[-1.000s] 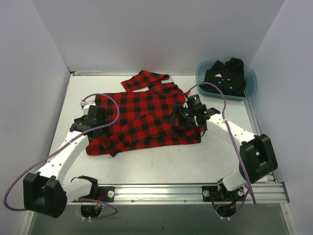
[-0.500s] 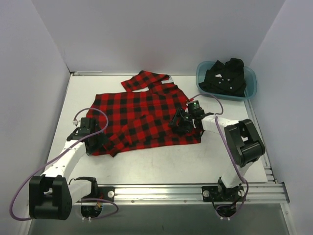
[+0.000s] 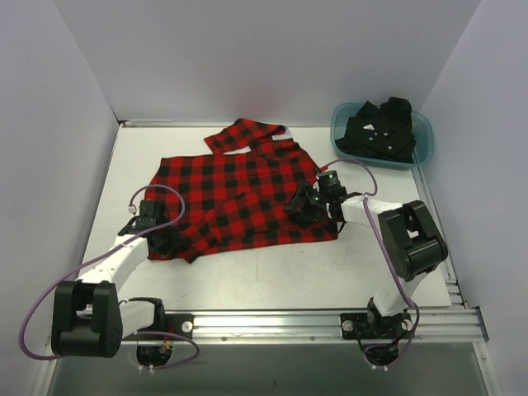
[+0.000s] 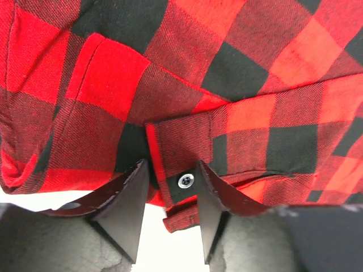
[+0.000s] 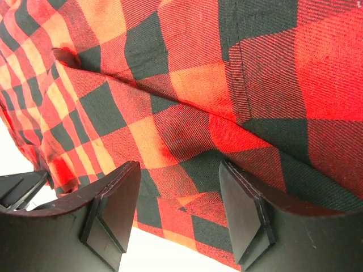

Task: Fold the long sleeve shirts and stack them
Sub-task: Fold the shirt

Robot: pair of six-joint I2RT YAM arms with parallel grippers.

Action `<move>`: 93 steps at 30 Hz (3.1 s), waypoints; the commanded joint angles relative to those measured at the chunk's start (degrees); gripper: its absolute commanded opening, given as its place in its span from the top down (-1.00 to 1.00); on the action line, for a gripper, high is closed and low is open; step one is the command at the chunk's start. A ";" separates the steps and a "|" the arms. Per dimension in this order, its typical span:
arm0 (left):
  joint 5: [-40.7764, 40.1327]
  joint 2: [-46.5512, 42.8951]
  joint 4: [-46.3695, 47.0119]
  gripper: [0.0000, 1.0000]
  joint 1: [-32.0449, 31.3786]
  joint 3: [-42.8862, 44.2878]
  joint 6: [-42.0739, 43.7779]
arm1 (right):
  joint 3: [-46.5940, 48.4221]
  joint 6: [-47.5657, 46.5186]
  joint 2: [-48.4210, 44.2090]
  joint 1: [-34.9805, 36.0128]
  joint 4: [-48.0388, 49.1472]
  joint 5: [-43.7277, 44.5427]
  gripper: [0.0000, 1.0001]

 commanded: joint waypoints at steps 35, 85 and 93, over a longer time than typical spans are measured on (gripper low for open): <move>-8.24 3.44 0.80 1.00 -0.03 7.33 1.80 | -4.24 -1.80 0.45 -1.32 -3.18 1.36 -0.18; -3.15 10.13 9.94 -0.60 -1.53 1.72 -6.46 | 15.11 3.74 14.50 8.17 9.21 -3.74 -0.18; -4.03 3.99 6.88 -0.60 1.20 0.22 -6.46 | 2.45 0.49 6.53 0.27 5.90 -1.10 -0.18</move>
